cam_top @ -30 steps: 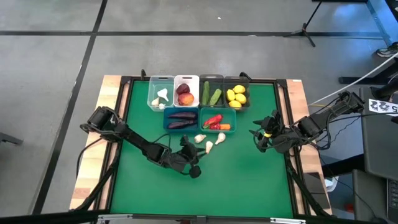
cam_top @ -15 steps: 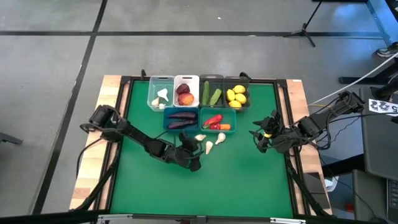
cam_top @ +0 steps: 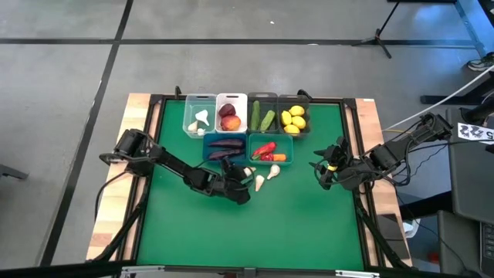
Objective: Sort produce into baskets
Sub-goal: Put the garlic into the transparent bin
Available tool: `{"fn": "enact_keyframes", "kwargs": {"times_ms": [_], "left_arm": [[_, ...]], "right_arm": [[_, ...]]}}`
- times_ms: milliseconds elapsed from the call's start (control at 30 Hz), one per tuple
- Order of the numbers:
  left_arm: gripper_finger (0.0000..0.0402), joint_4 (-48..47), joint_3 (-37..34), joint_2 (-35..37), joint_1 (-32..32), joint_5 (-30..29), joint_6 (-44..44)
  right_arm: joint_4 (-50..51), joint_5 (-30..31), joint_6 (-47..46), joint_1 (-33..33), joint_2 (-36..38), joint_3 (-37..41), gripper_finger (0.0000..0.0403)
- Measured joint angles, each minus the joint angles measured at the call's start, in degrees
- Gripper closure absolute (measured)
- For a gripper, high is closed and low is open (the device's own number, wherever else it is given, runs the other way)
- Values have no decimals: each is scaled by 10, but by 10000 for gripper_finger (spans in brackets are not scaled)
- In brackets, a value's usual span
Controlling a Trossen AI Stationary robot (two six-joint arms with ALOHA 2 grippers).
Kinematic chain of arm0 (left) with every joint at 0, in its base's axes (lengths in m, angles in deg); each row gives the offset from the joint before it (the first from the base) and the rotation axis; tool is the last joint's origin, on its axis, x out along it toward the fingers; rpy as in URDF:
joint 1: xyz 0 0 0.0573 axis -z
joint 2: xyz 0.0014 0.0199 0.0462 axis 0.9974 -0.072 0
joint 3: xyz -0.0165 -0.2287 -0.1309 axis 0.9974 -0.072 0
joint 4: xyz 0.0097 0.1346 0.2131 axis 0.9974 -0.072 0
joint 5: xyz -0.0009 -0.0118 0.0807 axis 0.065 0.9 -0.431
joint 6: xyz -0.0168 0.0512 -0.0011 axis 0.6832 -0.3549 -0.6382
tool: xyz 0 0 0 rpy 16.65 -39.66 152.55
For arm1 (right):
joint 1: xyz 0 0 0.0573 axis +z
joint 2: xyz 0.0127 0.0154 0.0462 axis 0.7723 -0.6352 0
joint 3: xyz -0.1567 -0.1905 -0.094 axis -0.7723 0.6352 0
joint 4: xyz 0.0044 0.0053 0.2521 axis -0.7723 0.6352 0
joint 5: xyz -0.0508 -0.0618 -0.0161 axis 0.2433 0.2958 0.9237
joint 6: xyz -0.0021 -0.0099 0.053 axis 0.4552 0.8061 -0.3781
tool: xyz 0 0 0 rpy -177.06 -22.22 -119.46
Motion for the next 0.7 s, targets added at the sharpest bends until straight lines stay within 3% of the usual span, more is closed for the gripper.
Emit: {"fn": "enact_keyframes", "kwargs": {"times_ms": [700], "left_arm": [[149,7,0,-29,-24,43,47]], "right_arm": [[1,1,0,0,0,0,194]]}}
